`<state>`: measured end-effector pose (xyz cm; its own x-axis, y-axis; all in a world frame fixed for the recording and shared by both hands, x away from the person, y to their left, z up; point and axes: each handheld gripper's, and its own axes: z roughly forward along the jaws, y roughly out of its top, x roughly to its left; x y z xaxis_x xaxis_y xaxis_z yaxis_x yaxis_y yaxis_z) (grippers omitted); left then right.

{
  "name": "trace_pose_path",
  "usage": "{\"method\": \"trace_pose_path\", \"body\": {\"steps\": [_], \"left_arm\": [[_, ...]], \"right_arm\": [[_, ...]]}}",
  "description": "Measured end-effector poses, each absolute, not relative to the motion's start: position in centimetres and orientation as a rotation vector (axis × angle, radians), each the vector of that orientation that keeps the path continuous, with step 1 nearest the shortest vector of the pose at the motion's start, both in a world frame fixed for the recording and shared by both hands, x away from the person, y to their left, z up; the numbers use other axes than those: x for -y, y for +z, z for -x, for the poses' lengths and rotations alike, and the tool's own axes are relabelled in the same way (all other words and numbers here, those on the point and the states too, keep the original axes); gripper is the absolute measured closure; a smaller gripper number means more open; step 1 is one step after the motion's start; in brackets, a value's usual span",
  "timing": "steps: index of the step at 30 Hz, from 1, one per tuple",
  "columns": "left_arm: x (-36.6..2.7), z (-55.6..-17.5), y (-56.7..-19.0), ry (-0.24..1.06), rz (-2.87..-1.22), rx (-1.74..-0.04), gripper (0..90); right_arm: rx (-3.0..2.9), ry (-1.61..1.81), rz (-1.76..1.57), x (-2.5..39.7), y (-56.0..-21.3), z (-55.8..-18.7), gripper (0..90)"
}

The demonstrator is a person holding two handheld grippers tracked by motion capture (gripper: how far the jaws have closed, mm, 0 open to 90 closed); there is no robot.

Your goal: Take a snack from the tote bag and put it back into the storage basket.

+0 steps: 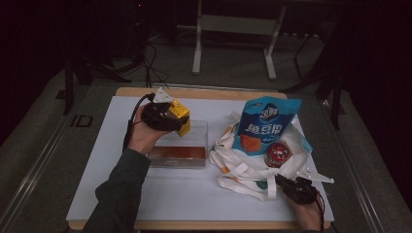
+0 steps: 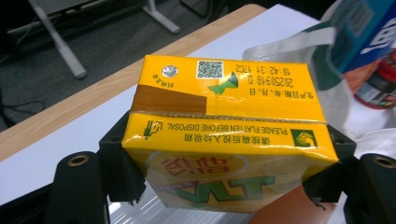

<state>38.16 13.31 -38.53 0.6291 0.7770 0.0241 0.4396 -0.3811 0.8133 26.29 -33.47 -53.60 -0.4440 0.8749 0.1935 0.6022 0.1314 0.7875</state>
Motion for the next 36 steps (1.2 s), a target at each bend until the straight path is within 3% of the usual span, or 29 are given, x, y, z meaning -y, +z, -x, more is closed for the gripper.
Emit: {"method": "trace_pose_path", "body": {"steps": [19,36], "left_arm": [[-18.2,-38.4,-42.0,0.573,-2.018,-1.153,28.7],[-19.1,-38.0,-43.4,0.574,-2.016,-1.194,28.6]], "right_arm": [[-2.099,1.220,-1.438,33.5,-53.6,-26.3,83.4],[-2.099,1.218,-1.435,33.5,-53.6,-26.3,83.4]]}}
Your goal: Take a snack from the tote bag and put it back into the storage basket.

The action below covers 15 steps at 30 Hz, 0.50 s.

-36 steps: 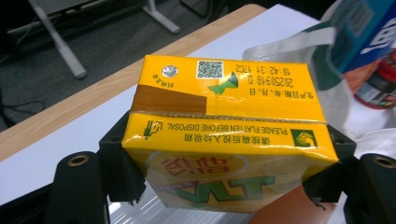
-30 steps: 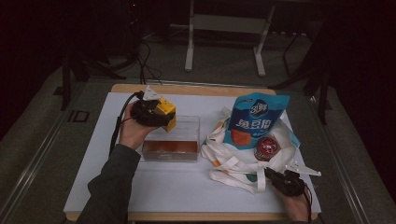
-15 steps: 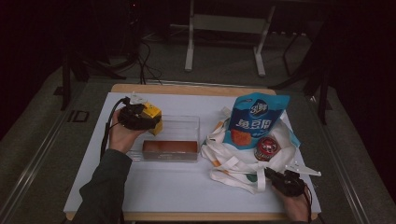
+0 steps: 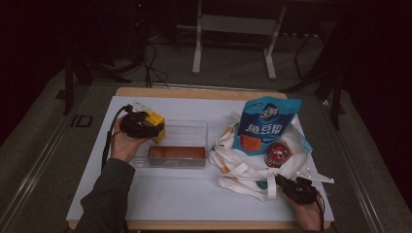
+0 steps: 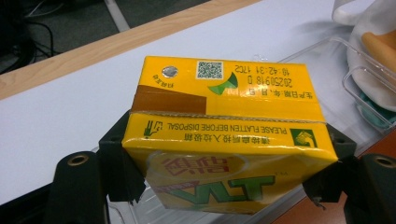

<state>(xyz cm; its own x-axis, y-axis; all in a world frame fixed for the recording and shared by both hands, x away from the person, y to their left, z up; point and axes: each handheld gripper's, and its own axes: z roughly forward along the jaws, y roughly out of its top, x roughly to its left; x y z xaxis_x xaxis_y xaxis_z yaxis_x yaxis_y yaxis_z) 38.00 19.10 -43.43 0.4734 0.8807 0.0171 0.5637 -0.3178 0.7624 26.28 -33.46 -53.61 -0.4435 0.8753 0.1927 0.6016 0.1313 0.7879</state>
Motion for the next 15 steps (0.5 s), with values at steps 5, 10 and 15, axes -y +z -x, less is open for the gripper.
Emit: {"method": "trace_pose_path", "body": {"steps": [5,10,15], "left_arm": [[-19.2,-37.9,-44.0,0.569,-2.020,-1.206,28.6],[-19.2,-37.9,-44.4,0.564,-2.026,-1.213,28.6],[-19.3,-37.8,-44.6,0.561,-2.027,-1.216,28.6]], "right_arm": [[-2.099,1.217,-1.435,33.5,-53.6,-26.3,83.4],[-2.099,1.217,-1.435,33.5,-53.6,-26.3,83.4],[-2.099,1.216,-1.435,33.5,-53.6,-26.3,83.4]]}}
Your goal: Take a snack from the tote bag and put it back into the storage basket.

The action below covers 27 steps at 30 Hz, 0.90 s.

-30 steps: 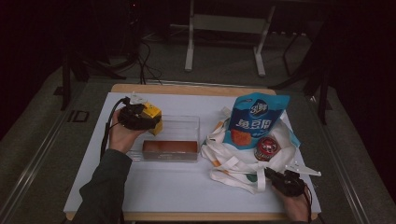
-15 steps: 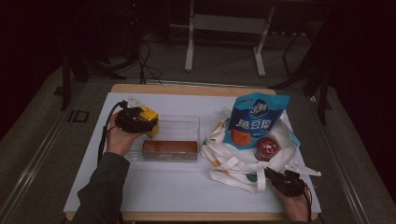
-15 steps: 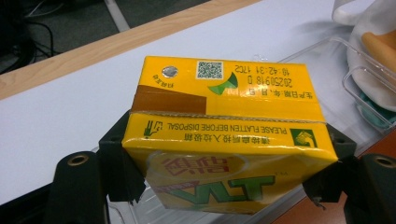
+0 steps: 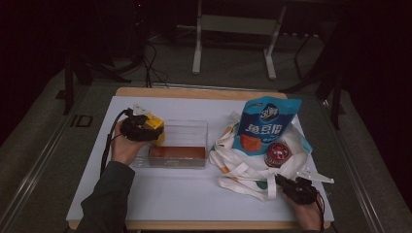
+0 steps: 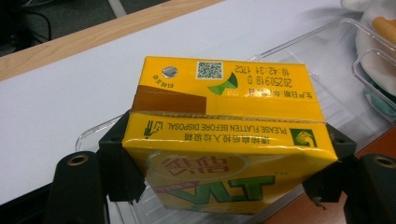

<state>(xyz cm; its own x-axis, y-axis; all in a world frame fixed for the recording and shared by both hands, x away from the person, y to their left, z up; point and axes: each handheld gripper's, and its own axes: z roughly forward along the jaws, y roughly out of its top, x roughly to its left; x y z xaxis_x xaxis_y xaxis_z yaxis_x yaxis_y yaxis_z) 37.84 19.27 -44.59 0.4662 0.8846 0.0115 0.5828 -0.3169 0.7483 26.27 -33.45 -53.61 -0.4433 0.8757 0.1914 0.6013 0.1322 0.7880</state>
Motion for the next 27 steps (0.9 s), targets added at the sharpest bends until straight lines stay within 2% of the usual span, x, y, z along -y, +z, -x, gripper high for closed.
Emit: {"method": "trace_pose_path", "body": {"steps": [27], "left_arm": [[-19.8,-37.4,-45.9,0.547,-2.042,-1.247,28.5]], "right_arm": [[-2.098,1.216,-1.434,33.4,-53.6,-26.3,83.4]]}}
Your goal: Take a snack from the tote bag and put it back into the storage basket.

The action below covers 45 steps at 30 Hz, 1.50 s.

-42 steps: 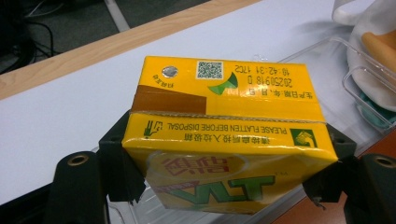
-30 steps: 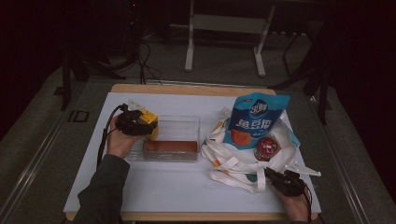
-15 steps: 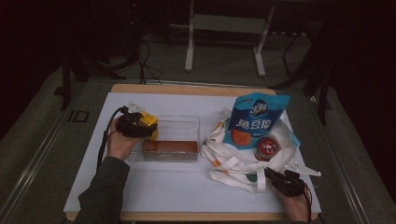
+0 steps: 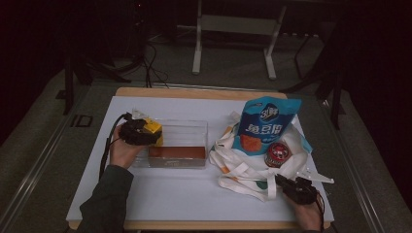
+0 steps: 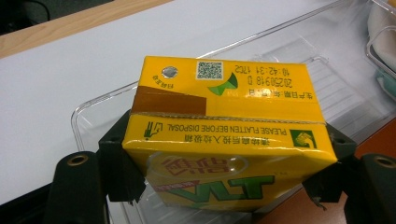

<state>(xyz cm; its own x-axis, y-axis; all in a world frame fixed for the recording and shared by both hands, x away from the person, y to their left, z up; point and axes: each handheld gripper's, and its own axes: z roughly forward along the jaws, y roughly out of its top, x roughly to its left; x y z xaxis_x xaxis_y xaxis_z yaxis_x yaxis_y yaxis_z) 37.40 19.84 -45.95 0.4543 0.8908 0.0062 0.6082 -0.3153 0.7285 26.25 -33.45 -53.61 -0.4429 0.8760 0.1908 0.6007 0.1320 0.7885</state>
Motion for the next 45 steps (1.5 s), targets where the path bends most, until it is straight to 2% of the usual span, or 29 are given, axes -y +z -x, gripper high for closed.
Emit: {"method": "trace_pose_path", "body": {"steps": [19,45], "left_arm": [[-20.8,-37.0,-46.7,0.546,-2.068,-1.294,28.2],[-21.5,-34.6,-46.4,0.523,-2.094,-1.298,26.0]], "right_arm": [[-2.097,1.216,-1.434,33.4,-53.6,-26.2,83.4],[-2.097,1.215,-1.435,33.4,-53.6,-26.2,83.4]]}}
